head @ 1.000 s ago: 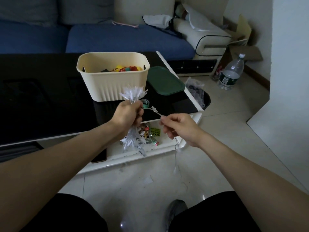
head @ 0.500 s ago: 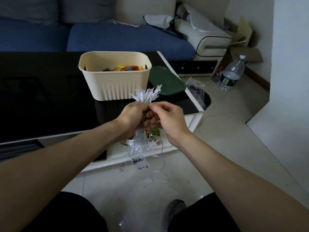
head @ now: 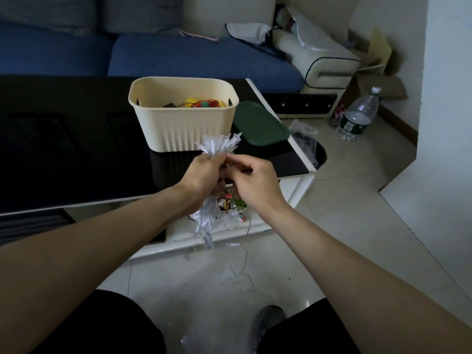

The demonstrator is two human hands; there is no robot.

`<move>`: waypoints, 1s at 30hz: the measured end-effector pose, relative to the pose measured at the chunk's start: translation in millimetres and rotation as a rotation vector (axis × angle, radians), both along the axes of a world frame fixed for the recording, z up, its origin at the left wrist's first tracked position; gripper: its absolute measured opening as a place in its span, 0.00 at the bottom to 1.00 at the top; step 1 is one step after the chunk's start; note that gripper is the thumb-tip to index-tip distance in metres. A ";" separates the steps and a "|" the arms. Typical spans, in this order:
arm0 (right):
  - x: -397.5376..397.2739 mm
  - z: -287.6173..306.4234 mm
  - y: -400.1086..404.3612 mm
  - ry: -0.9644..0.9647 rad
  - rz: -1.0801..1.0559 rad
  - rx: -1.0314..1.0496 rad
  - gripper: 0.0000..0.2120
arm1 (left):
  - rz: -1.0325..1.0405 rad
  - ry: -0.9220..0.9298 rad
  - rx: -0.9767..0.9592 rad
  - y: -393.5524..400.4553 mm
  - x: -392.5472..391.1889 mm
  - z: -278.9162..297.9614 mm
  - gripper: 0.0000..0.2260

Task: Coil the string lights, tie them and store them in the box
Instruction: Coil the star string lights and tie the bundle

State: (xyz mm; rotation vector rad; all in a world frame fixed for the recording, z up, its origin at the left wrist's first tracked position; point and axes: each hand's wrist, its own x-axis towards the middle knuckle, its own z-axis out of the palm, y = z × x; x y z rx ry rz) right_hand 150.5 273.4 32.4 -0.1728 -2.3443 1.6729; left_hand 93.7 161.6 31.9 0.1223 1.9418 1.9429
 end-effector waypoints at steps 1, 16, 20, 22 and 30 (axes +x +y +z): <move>0.5 1.6 0.7 -0.026 0.056 0.050 0.18 | 0.050 0.002 0.002 -0.9 -0.9 0.0 0.13; -1.3 0.0 37.8 -0.082 -0.053 0.216 0.08 | 0.012 -0.302 0.643 -16.1 -7.0 31.4 0.15; 7.4 -9.9 50.9 -0.514 0.336 0.025 0.20 | 0.047 -0.256 0.537 -15.5 -8.0 28.3 0.15; 12.3 -13.9 59.1 -0.564 0.465 0.026 0.23 | 0.080 -0.213 0.462 -16.4 -10.0 26.2 0.16; 17.7 -18.9 101.7 -0.587 0.264 0.130 0.11 | 0.239 -0.228 0.341 -19.2 -14.5 23.0 0.17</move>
